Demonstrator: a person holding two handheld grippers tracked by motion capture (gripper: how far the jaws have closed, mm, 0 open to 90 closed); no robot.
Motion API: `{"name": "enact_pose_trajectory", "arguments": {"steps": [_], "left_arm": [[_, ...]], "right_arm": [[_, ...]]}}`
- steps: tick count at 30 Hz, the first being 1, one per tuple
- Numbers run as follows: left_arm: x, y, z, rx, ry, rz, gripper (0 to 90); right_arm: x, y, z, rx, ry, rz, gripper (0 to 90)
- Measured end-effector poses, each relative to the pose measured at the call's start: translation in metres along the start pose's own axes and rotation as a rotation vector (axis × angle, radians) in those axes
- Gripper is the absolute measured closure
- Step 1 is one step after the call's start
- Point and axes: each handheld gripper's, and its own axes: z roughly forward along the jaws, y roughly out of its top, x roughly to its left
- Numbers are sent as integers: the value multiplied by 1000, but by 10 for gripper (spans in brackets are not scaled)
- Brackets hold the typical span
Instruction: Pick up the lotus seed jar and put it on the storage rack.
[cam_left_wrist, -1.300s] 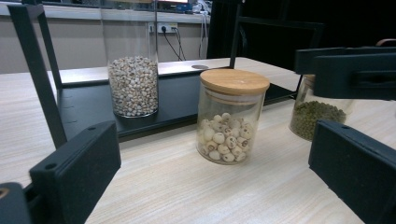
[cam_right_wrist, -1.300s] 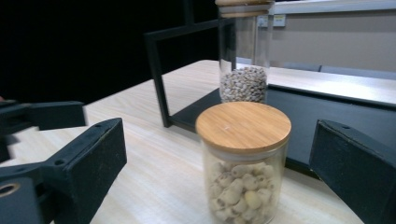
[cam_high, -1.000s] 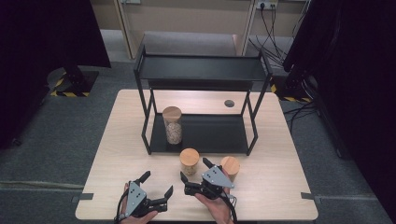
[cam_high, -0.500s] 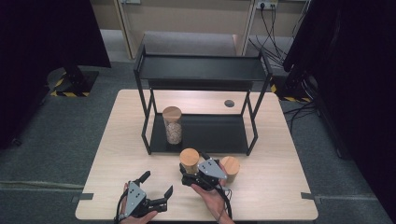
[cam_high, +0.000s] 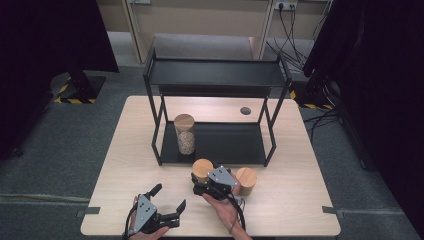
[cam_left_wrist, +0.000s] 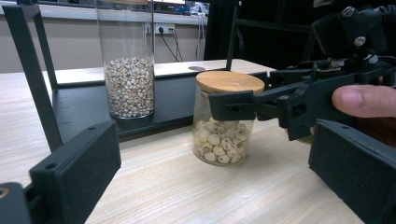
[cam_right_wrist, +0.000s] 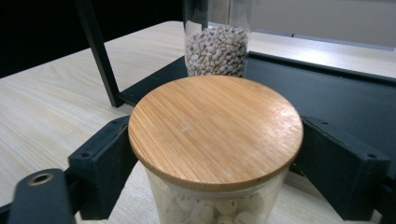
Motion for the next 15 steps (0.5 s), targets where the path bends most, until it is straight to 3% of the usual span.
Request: {"name": "enact_pose_trajectory", "arguments": {"steps": [3,6,8,15], "left_arm": [[1,0,0,1,1,-1,16],[1,0,0,-6,4,-6,16],[1,0,-1,-4,4,-5,16],[2,1,-1,-4,3,-8,16]], "right_arm": [[2,0,2,8,-8,-11,181],[0,2,5,27,-5,17,205],[1,2,6,27,-2,11,248],[6,0,6,16,-17,-4,256]]}}
